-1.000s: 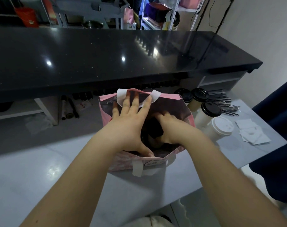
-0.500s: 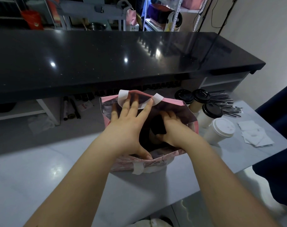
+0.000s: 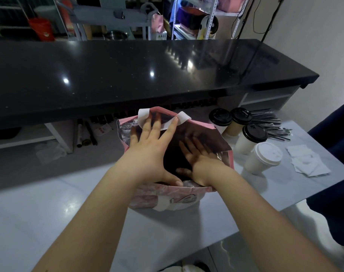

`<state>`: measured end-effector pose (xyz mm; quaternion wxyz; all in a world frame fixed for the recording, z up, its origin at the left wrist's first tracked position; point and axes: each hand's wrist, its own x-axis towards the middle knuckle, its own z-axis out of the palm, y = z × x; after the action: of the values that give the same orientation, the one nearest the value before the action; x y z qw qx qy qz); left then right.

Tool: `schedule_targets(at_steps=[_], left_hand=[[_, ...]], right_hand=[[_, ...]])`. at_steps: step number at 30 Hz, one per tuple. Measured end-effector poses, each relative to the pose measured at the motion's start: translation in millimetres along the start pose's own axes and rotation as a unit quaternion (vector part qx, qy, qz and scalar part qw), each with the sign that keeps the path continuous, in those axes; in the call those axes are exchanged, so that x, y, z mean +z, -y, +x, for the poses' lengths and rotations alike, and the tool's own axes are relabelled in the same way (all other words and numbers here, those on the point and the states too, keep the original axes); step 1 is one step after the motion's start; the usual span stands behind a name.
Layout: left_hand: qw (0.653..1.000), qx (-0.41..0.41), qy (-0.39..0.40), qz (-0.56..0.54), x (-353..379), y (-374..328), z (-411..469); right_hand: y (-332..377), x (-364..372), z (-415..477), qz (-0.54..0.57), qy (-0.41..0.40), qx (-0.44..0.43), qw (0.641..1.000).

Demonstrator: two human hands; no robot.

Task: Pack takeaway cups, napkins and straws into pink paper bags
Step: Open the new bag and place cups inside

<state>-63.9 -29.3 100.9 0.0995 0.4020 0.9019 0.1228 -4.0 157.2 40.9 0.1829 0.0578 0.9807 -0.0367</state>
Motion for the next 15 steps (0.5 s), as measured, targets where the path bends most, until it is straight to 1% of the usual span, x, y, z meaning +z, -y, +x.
schedule_targets(at_steps=[6, 12, 15], left_hand=[[1.000, -0.006, -0.022, 0.000, 0, -2, 7], [0.999, -0.024, -0.040, 0.028, -2, -16, 3], [0.995, -0.040, -0.066, 0.062, -7, -28, -8]], right_hand=[[-1, 4, 2, -0.037, 0.023, 0.003, 0.999], [-2, 2, 5, -0.033, 0.061, 0.014, 0.997], [1, -11, 1, -0.011, 0.053, 0.010, 0.998]])
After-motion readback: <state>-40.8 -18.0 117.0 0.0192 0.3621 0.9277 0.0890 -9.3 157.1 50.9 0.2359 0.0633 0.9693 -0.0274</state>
